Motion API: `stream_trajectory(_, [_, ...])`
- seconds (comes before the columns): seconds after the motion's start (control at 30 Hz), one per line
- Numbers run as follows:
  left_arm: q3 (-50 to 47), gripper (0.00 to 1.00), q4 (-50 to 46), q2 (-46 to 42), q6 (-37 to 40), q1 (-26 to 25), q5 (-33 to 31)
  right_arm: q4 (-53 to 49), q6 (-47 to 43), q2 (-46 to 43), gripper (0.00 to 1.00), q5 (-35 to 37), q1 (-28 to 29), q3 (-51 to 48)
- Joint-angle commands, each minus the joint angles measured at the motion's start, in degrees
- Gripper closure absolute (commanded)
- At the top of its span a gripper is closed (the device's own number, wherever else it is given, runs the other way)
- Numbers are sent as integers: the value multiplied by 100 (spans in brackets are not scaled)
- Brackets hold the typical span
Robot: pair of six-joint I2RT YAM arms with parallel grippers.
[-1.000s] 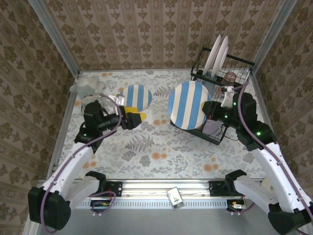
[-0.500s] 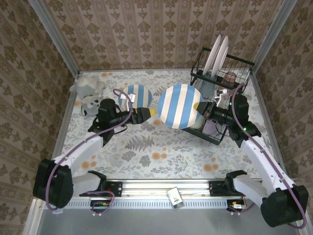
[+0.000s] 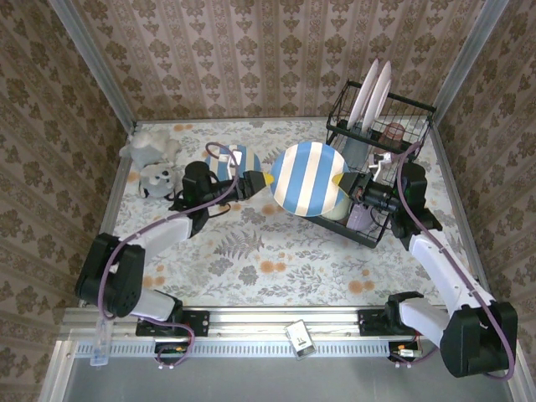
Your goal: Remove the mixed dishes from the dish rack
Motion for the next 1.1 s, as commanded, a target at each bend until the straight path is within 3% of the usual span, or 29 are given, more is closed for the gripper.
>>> stream_trajectory(0.0, [220,25,646,86,-352,-149,157,557,174,26,100,-309,-44,-7])
stream_trajectory(0.13, [310,30,492,95,-218,-276,119,540,162,80,100,-293,-54,-24])
stream_trajectory(0.27, [365,43,275,112,-116,-378,16,513,147,90,100,-259,-54,-28])
stream_trajectory(0.53, [423,75,-250,52,-169,-612,-495,511,156,93,100,-231,-54,-9])
stream_trajectory(0.7, [415,100,-672,-95,-261,-832,-993,581,200,90,100,-229,-45,-20])
stream_trajectory(0.97, [285,100,-833,-381,-486,-1032,-1635,612,209,39,100,-279,-36,-18])
stream_trajectory(1.07, [266,100,-804,-482,-570,-1009,-1724,616,167,-30,69,-307,-36,-34])
